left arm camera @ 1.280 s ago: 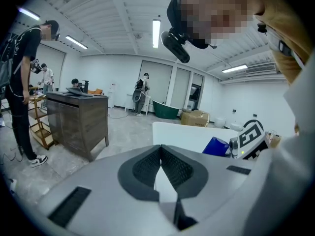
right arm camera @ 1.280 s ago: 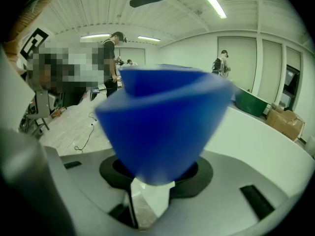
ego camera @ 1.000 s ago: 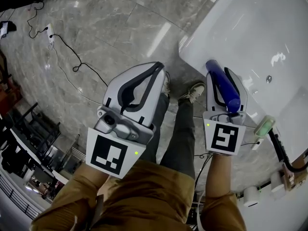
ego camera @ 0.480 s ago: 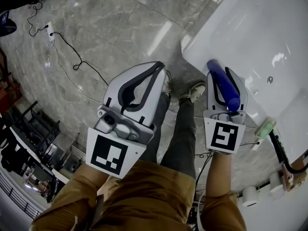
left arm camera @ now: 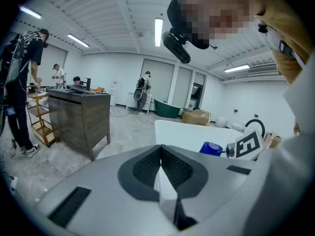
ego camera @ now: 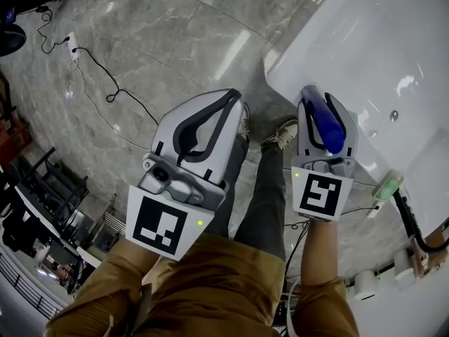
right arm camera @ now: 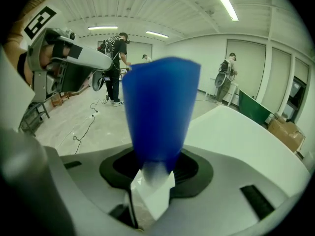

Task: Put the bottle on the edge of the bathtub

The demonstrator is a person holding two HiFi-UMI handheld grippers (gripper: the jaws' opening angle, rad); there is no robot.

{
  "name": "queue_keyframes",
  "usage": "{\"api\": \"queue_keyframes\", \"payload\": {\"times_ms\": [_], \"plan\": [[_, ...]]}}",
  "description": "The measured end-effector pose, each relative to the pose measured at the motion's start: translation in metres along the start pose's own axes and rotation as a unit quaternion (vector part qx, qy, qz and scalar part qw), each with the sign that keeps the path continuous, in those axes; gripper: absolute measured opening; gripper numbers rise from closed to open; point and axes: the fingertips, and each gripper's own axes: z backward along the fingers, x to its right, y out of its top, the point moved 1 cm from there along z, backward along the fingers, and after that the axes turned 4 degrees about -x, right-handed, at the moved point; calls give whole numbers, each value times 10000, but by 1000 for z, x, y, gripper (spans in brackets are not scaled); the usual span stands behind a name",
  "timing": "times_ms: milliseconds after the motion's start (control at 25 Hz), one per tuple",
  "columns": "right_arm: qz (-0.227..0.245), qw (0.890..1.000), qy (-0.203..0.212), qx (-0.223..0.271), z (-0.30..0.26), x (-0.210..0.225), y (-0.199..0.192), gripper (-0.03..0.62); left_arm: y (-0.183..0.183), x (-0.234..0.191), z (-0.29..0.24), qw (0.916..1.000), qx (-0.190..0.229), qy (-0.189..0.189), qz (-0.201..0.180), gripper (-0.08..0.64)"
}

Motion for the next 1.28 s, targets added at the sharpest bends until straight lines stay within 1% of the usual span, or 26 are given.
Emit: {"api": "queue_keyframes", "payload": {"times_ms": [120, 400, 600, 920, 1160, 1280], "plan": [[-4, 10000, -2, 30, 0, 1, 0, 167, 1, 0, 0, 10000, 1, 7, -12, 8], [152, 9998, -56, 75, 0, 0, -1, 167, -1, 3, -1, 10000, 14, 15, 12, 8], [147, 9996, 32, 219, -1, -2, 4, 167, -2, 1, -1, 10000, -2, 16, 29, 8], [362, 9992, -33, 167, -2, -3, 2, 167, -2, 6, -2, 10000, 15, 23, 51, 8], [384, 9991, 61, 187, -4, -5, 7, 170, -2, 7, -2, 10000, -16, 2, 27, 8], [301, 9994, 40, 183, -6, -3, 5, 198, -3, 9, -3, 10000, -39, -22, 26, 8]]}}
